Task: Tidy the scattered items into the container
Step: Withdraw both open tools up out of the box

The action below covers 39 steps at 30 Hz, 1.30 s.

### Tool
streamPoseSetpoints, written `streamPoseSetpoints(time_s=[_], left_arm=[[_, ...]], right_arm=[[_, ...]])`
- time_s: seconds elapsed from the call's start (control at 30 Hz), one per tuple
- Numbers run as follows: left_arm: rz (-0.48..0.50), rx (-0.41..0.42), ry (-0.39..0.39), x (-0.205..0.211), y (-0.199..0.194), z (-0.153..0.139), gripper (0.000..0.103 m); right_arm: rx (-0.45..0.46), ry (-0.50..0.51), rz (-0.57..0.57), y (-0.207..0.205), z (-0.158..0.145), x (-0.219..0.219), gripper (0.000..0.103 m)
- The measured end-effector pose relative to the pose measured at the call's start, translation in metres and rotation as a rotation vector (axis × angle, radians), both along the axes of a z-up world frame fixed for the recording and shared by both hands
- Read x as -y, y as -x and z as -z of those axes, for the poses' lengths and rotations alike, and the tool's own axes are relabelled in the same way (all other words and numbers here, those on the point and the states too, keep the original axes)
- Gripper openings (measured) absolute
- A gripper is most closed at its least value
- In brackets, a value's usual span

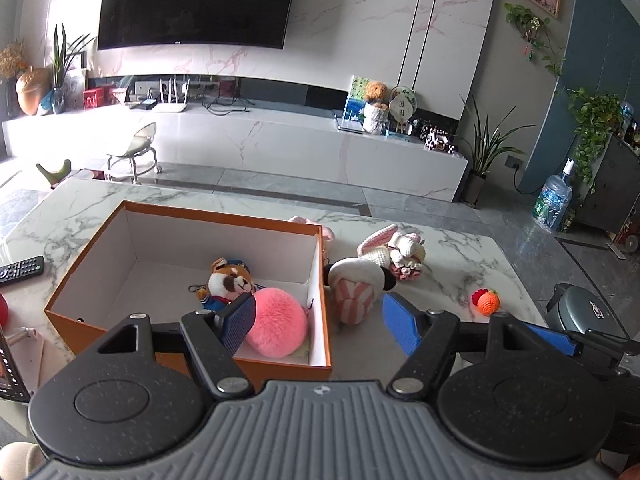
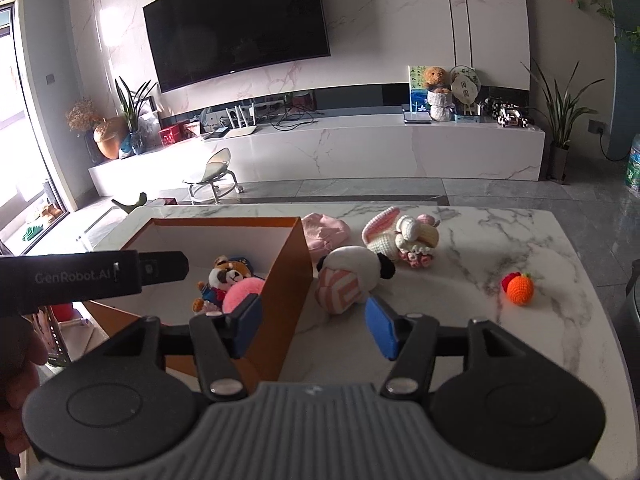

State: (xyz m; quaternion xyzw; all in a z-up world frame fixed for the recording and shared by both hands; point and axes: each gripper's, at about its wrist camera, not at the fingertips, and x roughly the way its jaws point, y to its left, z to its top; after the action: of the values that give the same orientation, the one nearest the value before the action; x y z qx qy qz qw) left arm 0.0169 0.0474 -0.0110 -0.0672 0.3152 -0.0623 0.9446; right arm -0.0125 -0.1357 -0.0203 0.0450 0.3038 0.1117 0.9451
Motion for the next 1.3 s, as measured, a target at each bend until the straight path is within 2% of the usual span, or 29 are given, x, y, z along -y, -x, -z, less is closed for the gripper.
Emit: streamPoseSetpoints(time_s=[0.2, 0.4, 0.6, 1.3], left_arm=[[0.021, 0.039, -0.004, 0.025, 0.013, 0.015, 0.088], [0.063, 0.084, -0.041, 0.05, 0.024, 0.033, 0.089], [0.086, 0.067, -0.055, 0.068, 0.024, 0.045, 0.089], [0.138, -0.008, -0.037, 0.103, -0.044, 0.073, 0.089]], right_arm=[[0.004, 0.016, 0.046, 0.015, 0.011, 0.023, 0.064], [-0.011, 0.013, 0.091, 0.021, 0.026, 0.047, 0.065], [-0.036, 0.003, 0.131, 0.02, 0.045, 0.065, 0.069], [-0.045, 0.056, 0.211, -0.032, 0.066, 0.111, 0.069]])
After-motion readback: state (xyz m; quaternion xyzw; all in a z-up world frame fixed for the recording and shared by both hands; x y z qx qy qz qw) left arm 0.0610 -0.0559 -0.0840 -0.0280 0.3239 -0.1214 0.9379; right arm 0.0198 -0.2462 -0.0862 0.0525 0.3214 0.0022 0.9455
